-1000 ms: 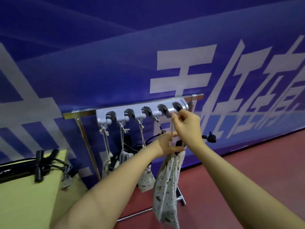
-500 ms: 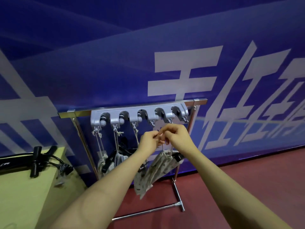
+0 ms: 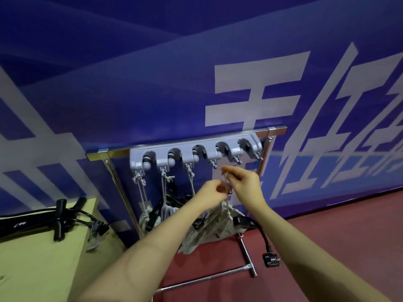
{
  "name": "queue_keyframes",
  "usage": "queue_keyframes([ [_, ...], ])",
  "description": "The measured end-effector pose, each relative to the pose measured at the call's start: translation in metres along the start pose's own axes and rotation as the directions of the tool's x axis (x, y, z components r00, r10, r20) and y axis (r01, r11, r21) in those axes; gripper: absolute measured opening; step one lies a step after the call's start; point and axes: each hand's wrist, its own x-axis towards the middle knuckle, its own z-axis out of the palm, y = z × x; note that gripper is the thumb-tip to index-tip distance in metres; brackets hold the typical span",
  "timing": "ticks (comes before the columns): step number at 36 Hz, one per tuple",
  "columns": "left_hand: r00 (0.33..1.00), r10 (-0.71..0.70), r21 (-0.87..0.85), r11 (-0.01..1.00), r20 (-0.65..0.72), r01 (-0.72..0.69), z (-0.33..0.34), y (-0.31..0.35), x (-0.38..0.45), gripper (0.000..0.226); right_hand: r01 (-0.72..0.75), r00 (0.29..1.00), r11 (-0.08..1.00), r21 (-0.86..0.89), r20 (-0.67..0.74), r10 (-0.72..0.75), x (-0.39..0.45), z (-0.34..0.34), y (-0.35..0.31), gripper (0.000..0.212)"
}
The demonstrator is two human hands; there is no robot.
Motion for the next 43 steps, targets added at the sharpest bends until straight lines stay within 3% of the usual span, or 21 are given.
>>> queue_keyframes([
  [3,0.996,-0.034,-0.021,0.999,0.086,0.036,0.008,-0.009,0.003,0.021,-0.01,0.999,0.998,-0.067,-0.051,0.006,-0.003,-0.001,0.003,0.024],
  [15,0.991,-0.01,-0.082,0.996,0.136,0.021,0.037,0.019,0.008,0.031,-0.008,0.988,0.981,-0.192,-0.152,-0.022,-0.01,-0.038,0.014,0.022],
  [20,0.991,-0.018,-0.084,0.996,0.129,0.029,0.047,0.031,0.005,0.024,0.033,0.985,0.959,-0.282,-0.156,-0.08,-0.011,-0.055,0.017,0.016],
  [25,0.993,-0.009,-0.167,0.986,0.118,0.029,0.06,0.039,0.002,0.026,-0.083,0.987,0.993,-0.088,-0.143,0.07,-0.013,-0.068,0.02,0.018],
  [33,0.992,-0.064,-0.202,0.979,-0.11,0.041,0.06,0.025,-0.001,0.019,-0.134,0.991,0.991,-0.016,0.003,0.134,-0.001,-0.06,0.018,0.014],
  [36,0.978,-0.073,-0.236,0.971,-0.194,0.026,0.053,0.02,-0.003,0.018,-0.14,0.988,0.99,-0.003,0.065,0.14,0.009,-0.048,0.017,0.023],
  [43,0.912,-0.058,-0.102,0.995,-0.406,0.018,0.023,-0.01,0.015,0.021,-0.143,0.976,0.99,-0.01,0.163,0.142,0.035,-0.014,0.015,0.01],
])
